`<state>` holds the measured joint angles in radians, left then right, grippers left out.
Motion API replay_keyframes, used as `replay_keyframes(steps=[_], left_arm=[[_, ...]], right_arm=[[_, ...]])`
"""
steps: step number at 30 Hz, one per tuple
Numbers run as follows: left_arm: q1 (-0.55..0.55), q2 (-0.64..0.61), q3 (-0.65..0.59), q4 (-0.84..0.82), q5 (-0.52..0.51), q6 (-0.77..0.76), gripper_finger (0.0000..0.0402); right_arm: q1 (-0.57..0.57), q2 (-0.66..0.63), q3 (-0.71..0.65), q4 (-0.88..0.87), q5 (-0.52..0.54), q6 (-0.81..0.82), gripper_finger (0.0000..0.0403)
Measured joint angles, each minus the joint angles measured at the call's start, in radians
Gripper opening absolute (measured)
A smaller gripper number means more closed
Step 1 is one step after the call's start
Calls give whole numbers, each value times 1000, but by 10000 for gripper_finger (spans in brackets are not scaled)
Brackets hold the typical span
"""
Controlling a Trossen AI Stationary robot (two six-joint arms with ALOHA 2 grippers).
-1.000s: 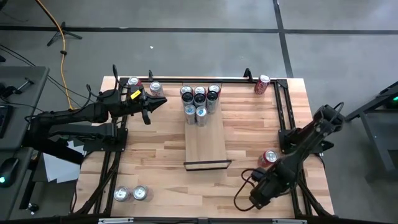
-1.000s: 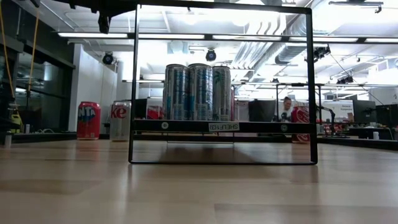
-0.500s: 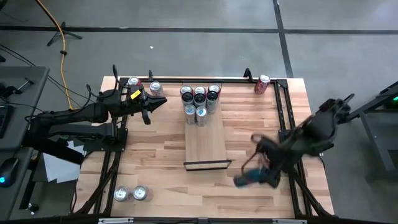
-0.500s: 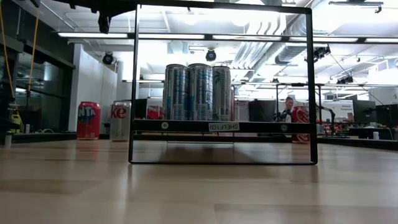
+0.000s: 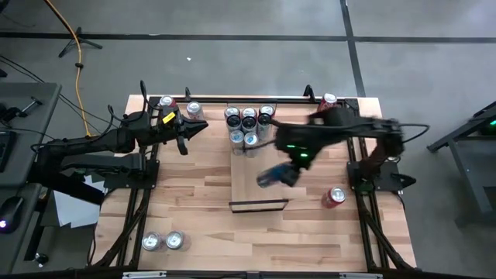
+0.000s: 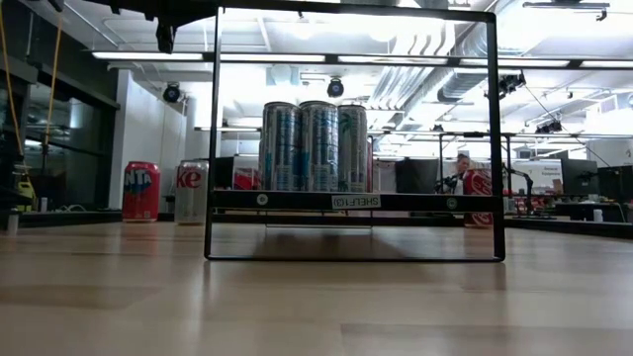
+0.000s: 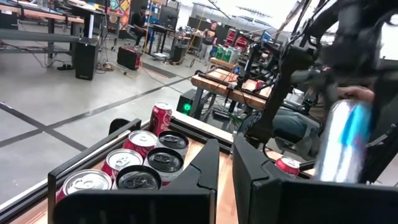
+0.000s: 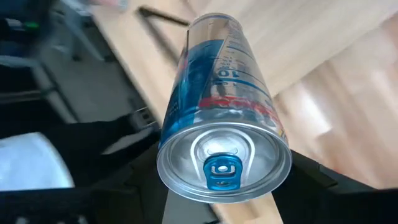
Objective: Place canned beverage on shelf
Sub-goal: Put the blue soda can on the shelf aligned with the other blue soda can
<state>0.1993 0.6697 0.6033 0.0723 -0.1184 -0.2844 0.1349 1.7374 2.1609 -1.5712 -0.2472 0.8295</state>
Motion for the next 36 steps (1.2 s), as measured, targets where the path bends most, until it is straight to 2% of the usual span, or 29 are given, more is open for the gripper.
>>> replay_keyframes(steps=[9,15,23,36], left_arm=[[0,0,0,1,0,-2,0],[0,0,0,1,0,-3,0],[0,0,0,1,2,-54,0],[0,0,0,0,3,-98,0]], right_arm=[[-108,212,0,1,4,-205,213],[-139,277,-13,4,-17,-201,213],[-166,267,-177,-2,-46,-216,213],[-158,256,-242,1,-48,-285,216]])
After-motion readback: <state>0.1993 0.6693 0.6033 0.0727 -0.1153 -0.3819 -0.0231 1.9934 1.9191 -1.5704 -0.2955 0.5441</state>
